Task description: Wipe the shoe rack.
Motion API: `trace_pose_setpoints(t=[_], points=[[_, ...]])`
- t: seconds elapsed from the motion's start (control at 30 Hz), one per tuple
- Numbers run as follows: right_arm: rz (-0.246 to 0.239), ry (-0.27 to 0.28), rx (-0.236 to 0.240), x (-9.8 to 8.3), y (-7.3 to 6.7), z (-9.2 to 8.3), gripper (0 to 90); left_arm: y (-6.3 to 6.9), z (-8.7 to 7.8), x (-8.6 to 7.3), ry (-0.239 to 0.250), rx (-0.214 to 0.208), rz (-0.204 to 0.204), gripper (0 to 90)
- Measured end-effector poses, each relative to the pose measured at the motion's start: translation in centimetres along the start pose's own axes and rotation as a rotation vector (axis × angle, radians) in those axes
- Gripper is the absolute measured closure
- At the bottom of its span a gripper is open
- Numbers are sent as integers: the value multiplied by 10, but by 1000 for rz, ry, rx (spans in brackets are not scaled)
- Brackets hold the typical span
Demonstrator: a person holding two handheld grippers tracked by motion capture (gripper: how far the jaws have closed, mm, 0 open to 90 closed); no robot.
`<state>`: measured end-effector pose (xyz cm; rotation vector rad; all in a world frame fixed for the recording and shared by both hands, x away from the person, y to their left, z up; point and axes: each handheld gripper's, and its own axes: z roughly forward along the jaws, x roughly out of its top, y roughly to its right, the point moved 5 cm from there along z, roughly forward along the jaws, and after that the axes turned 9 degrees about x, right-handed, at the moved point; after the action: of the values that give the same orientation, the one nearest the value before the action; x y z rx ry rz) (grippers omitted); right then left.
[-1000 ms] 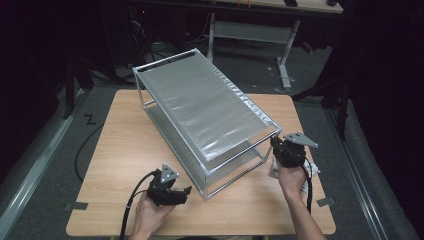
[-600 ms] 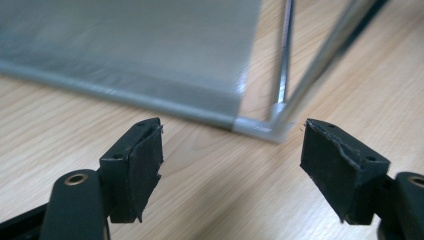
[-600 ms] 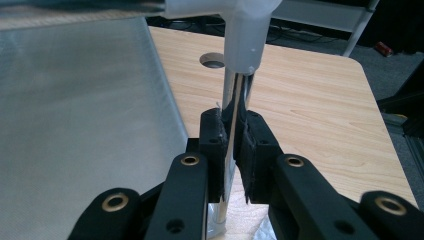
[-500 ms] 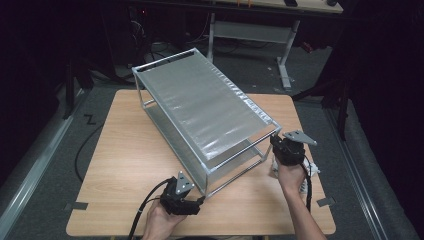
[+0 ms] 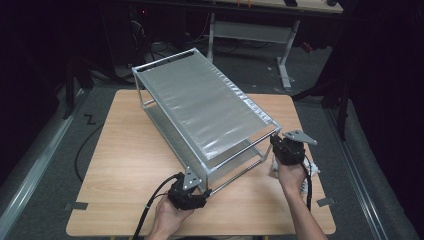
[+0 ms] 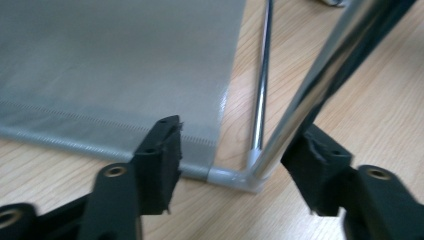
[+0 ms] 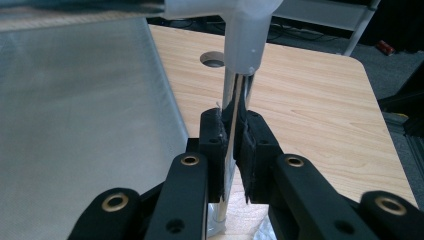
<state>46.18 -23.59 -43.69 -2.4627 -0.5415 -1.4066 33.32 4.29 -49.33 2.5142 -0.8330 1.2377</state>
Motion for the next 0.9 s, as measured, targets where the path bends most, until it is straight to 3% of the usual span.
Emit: trace_pose_setpoints(t=[0.13,0.2,0.4,0.73,0.9], points=[[-7,-1,7,0,-1,0,816,2,-1,1,16,-8,12,542],[-11,1,15,-1,-3,-1,816,3,-2,1,22,-19,30,648],[-23,5,41,-3,-7,-3,816,-4,-4,-1,26,10,52,802],[-44,13,87,-9,-15,-12,816,-19,-9,-7,31,40,23,810],[-56,20,112,-14,-20,-19,816,-27,-10,-9,45,66,-28,810]])
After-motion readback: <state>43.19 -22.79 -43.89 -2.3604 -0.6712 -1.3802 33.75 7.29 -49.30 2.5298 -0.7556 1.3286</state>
